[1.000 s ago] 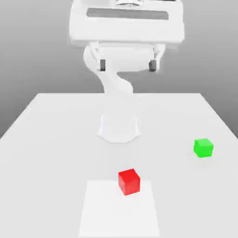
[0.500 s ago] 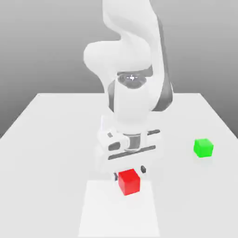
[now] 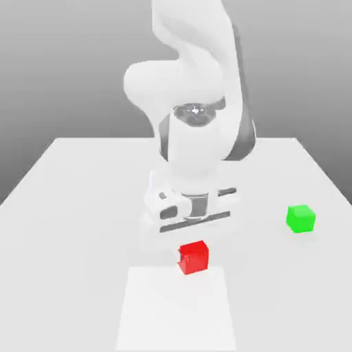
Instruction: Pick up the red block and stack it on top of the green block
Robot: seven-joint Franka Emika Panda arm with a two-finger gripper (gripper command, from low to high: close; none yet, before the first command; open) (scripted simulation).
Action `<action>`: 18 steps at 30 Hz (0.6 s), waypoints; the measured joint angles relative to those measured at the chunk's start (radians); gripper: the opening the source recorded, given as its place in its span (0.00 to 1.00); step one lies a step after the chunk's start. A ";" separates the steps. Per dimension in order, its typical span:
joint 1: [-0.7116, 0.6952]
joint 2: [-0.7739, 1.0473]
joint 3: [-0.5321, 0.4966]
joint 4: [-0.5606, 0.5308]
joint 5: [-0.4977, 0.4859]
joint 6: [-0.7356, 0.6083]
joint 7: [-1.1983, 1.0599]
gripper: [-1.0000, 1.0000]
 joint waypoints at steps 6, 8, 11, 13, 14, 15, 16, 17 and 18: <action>0.194 -0.060 0.098 0.005 0.049 -0.063 -0.216 0.00; 0.269 -0.073 0.133 0.008 0.067 -0.079 -0.297 0.00; 0.383 -0.093 0.184 0.012 0.092 -0.102 -0.417 0.00; 0.459 -0.106 0.218 0.015 0.109 -0.117 -0.497 0.00; 0.496 -0.112 0.236 0.017 0.117 -0.124 -0.537 0.00; 0.535 -0.119 0.252 0.018 0.126 -0.132 -0.578 0.00; 0.573 -0.125 0.269 0.020 0.133 -0.140 -0.617 0.00; 0.609 -0.131 0.288 0.021 0.143 -0.148 -0.658 0.00; 0.648 -0.138 0.303 0.023 0.151 -0.155 -0.698 0.00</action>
